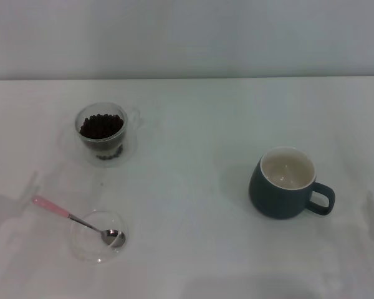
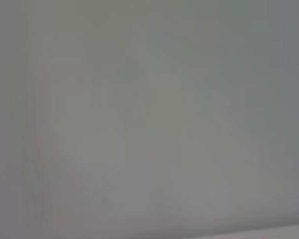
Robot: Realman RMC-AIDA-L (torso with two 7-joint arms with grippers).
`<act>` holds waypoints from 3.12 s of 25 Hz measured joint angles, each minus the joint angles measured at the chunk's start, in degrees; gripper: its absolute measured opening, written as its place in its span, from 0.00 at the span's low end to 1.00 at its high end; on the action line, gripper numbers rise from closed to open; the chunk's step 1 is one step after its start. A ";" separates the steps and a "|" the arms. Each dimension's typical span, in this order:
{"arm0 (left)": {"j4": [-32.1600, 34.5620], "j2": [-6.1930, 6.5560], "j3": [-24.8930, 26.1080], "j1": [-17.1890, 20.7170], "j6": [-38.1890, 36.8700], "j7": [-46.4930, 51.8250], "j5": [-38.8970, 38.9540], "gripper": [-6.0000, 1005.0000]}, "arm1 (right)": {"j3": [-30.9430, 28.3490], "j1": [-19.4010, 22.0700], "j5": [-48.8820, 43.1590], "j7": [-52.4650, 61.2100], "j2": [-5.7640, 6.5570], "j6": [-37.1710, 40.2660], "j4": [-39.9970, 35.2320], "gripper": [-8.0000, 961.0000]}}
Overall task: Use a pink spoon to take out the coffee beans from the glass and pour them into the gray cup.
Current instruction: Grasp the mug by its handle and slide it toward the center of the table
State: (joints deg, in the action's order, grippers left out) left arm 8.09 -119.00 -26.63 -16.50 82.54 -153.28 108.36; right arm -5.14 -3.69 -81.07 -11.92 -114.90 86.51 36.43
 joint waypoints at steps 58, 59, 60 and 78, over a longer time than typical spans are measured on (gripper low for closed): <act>-1.59 -0.09 0.53 -2.57 -2.74 0.00 5.04 0.85 | -3.61 -5.99 13.13 -26.22 -0.33 -13.95 18.72 0.73; -1.59 -0.09 0.53 -2.60 -2.74 0.00 5.06 0.85 | -3.61 -6.05 13.13 -26.22 -0.33 -13.97 18.71 0.73; -1.59 -0.09 0.53 -2.64 -2.74 0.00 5.07 0.85 | -3.62 -6.11 13.06 -26.22 -0.32 -13.98 18.70 0.72; -1.59 -0.08 0.53 -2.75 -2.80 0.00 6.41 0.85 | -8.15 -7.78 10.80 -26.23 -0.32 -20.26 15.71 0.20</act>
State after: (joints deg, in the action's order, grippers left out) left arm 6.50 -119.08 -26.10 -19.25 79.73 -153.28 114.77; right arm -13.28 -11.47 -70.27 -38.15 -115.22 66.25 52.14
